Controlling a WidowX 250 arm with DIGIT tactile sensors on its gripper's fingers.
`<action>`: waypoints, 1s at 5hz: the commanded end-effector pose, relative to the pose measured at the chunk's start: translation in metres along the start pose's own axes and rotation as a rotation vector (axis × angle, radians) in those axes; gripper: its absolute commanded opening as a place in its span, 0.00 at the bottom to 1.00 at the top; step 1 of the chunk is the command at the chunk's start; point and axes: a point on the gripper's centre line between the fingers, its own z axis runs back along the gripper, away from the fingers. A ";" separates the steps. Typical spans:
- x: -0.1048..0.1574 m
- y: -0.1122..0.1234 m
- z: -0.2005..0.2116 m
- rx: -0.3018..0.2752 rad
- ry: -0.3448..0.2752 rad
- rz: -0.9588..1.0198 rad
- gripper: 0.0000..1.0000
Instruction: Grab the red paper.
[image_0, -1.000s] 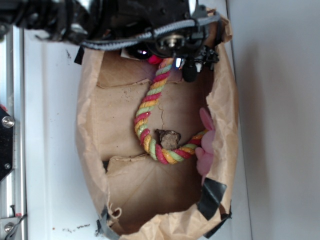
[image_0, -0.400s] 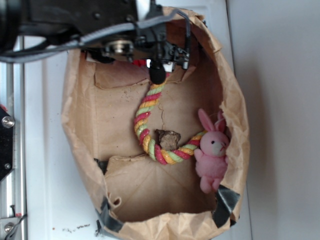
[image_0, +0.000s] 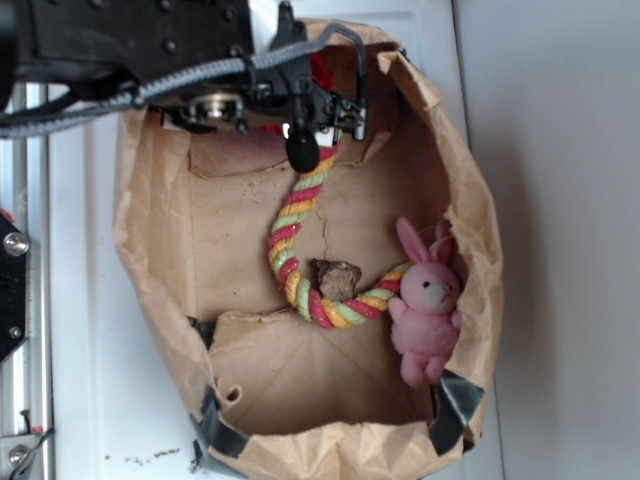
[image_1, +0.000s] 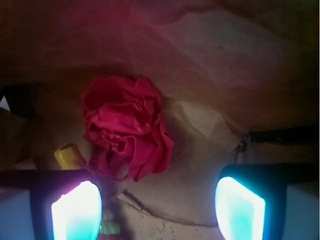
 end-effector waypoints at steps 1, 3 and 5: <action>0.005 0.002 0.006 -0.021 -0.040 0.043 1.00; 0.005 -0.002 -0.016 0.015 -0.104 0.057 1.00; 0.003 -0.008 -0.022 0.004 -0.114 0.064 1.00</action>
